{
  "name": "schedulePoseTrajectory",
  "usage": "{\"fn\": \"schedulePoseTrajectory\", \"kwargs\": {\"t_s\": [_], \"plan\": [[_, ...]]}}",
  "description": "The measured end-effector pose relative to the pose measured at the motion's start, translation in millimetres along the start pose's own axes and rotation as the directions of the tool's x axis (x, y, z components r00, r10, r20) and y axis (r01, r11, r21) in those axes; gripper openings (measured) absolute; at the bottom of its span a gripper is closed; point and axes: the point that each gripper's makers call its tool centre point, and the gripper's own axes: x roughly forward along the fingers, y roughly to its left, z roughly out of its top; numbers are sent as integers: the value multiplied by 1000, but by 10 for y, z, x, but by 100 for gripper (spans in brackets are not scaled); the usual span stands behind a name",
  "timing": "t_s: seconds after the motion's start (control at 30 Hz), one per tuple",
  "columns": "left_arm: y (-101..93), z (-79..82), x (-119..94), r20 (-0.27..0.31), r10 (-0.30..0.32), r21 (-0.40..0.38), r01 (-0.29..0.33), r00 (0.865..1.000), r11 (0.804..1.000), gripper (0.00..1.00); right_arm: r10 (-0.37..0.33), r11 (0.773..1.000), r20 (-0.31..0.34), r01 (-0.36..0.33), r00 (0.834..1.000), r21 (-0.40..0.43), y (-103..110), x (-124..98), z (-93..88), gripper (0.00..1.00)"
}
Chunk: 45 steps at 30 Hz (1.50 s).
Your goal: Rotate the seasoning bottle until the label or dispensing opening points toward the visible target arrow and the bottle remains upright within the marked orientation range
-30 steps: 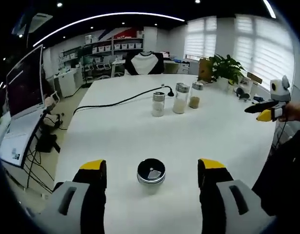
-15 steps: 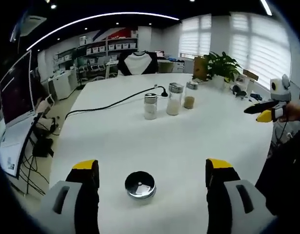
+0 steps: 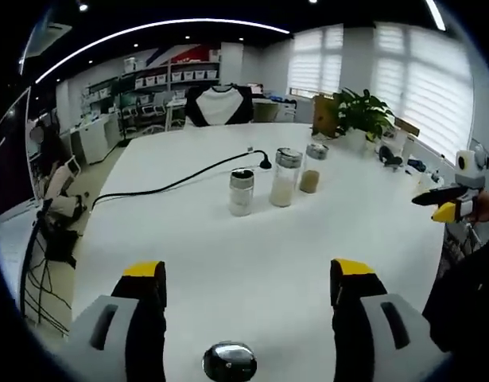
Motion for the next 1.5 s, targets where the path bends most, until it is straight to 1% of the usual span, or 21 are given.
{"fn": "schedulePoseTrajectory", "kwargs": {"t_s": [0.1, 0.17, 0.2, 0.27, 0.37, 0.47, 0.53, 0.67, 0.8, 0.87, 1.0, 1.07, 1.17, 1.27, 1.33, 1.47, 1.5], "plan": [[-12, 89, 128, 0, -10, 16, 10, 1000, 1000, 88, -25, 1000, 4, 25, 1000, 12, -56, -37, -14, 60], [-10, 126, 227, -21, -12, 41, 13, 1000, 999, 88, -40, 999, 8, 39, 999, 25, -88, -61, -20, 60], [-12, 149, 256, -19, -14, 43, 15, 1000, 999, 88, -46, 999, 9, 45, 999, 30, -99, -68, -23, 60], [-36, 255, 328, 15, -32, 28, 32, 999, 999, 88, -56, 998, 12, 56, 998, 38, -116, -83, -34, 60], [-47, 348, 458, 19, -44, 14, 44, 999, 999, 88, -69, 996, 7, 68, 998, 50, -133, -98, -59, 60], [-36, 415, 608, 1, -39, 47, 39, 999, 998, 87, -85, 995, 10, 85, 996, 59, -164, -120, -61, 60], [-35, 450, 683, -17, -47, 53, 48, 999, 997, 85, -98, 993, 11, 97, 995, 68, -194, -130, -58, 60], [-36, 531, 801, -18, -64, 66, 65, 998, 996, 84, -121, 989, 19, 119, 992, 84, -229, -155, -32, 60], [-25, 629, 966, -28, -82, 89, 84, 996, 992, 83, -138, 987, 24, 135, 990, 90, -255, -170, -12, 60], [-18, 688, 1049, -31, -92, 102, 94, 995, 990, 80, -150, 984, 29, 147, 988, 99, -272, -184, 0, 60], [-9, 866, 1218, 0, -125, 121, 124, 992, 985, 77, -170, 980, 29, 167, 985, 106, -302, -209, -1, 60], [8, 921, 1312, -1, -145, 122, 144, 989, 982, 77, -181, 978, 27, 177, 983, 109, -314, -222, 0, 60], [68, 967, 1432, -12, -143, 125, 143, 990, 982, 74, -202, 973, 36, 197, 979, 120, -349, -246, 21, 60], [96, 1003, 1563, -23, -151, 148, 153, 988, 977, 70, -225, 967, 41, 218, 974, 129, -383, -270, 37, 60], [107, 985, 1647, -42, -152, 164, 157, 988, 974, 67, -234, 965, 42, 226, 971, 131, -397, -277, 38, 60], [130, 905, 1828, -92, -133, 184, 148, 987, 972, 65, -248, 960, 37, 241, 968, 141, -400, -293, 39, 60], [121, 897, 1853, -95, -138, 188, 154, 986, 970, 64, -249, 960, 36, 242, 968, 141, -395, -294, 40, 60]]}}
